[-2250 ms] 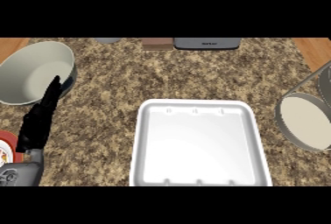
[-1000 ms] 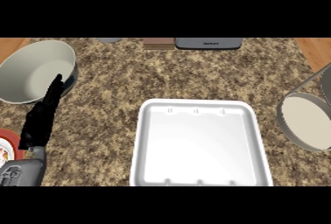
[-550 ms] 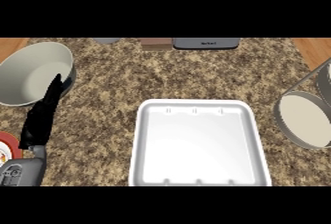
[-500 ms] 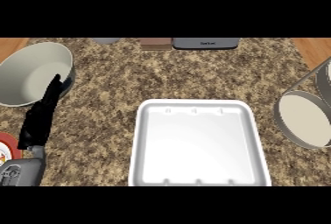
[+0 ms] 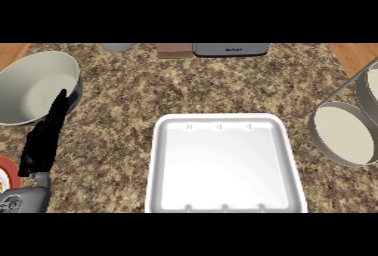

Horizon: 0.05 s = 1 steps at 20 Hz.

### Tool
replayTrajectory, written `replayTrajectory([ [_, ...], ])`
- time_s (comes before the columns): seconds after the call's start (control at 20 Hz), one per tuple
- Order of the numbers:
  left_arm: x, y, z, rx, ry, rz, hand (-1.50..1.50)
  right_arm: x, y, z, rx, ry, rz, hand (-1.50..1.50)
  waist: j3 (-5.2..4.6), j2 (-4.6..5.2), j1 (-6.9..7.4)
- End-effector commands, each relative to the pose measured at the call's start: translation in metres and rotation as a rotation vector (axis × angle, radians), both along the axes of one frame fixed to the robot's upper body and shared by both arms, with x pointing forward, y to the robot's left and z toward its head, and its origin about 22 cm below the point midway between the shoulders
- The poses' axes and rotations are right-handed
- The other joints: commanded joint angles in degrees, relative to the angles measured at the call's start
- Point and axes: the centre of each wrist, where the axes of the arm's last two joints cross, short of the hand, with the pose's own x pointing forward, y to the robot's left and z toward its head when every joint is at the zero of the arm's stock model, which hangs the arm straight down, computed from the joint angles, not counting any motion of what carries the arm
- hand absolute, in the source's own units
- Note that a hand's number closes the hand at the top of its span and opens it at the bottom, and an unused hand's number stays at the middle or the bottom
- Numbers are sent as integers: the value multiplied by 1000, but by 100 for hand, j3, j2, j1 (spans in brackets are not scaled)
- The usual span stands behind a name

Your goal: Pick the cupcake from the tray and place it in the tiered basket

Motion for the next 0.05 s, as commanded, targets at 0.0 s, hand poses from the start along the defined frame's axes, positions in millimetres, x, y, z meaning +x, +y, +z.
replayTrajectory([
  [0.0, 1, 7, 10, 3, -3, 3, 0, -58, 40, 9, 26, -87, 29, -150, 0, -2, 8],
])
